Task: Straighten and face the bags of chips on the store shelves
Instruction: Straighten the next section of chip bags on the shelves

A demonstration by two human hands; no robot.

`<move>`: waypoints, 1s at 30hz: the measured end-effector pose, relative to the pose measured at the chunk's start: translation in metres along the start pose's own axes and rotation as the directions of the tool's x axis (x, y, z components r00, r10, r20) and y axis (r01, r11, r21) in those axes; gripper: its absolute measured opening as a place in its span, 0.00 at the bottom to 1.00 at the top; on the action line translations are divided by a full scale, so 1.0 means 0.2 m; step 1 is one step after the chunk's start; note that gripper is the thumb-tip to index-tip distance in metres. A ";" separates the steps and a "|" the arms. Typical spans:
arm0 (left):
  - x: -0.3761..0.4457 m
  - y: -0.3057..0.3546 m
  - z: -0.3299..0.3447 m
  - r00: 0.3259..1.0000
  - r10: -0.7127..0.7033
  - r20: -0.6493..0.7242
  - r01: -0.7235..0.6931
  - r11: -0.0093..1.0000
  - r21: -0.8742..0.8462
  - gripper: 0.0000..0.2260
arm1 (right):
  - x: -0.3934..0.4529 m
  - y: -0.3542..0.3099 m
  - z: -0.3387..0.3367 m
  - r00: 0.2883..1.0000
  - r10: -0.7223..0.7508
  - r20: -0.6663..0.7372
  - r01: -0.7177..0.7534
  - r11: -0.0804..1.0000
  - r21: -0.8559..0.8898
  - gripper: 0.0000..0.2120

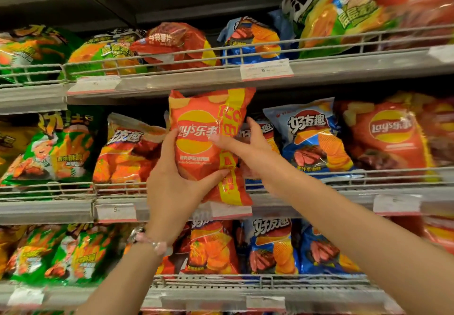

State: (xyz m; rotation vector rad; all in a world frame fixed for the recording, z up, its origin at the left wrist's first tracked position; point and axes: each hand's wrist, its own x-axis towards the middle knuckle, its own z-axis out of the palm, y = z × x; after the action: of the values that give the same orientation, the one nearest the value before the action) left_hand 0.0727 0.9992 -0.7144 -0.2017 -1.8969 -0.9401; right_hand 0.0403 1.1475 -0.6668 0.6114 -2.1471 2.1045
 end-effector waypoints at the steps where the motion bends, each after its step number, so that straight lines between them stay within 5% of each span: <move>1: -0.01 0.03 0.04 1.000 0.014 0.004 -0.014 1.000 0.013 0.48 | -0.02 -0.01 -0.02 0.999 -0.005 -0.040 0.004 0.999 -0.032 0.57; 12: -0.12 0.29 0.34 0.979 0.117 0.168 -0.133 0.987 0.093 0.54 | -0.17 0.00 -0.33 0.934 -0.141 -0.328 0.093 0.983 -0.158 0.45; 19: -0.14 0.46 0.51 0.933 0.140 0.332 -0.174 0.982 0.076 0.56 | -0.22 -0.03 -0.58 0.865 -0.123 -0.486 0.013 0.975 -0.222 0.43; 26: -0.15 0.51 0.71 0.893 0.344 0.289 -0.235 0.906 -0.352 0.40 | -0.36 -0.14 -0.99 0.784 -0.016 -0.620 -0.094 0.985 -0.144 0.34; 30: -0.12 0.50 0.91 0.757 0.453 0.472 -0.461 0.881 -0.105 0.52 | -0.46 -0.19 -1.23 0.729 0.027 -0.684 -0.210 0.960 -0.185 0.28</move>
State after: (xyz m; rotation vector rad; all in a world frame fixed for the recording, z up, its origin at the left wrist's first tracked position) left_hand 0.0084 1.1987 -0.7229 -0.9298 -2.1568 -0.5584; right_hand 0.0828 1.4092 -0.6462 -0.3097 -1.9693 1.6665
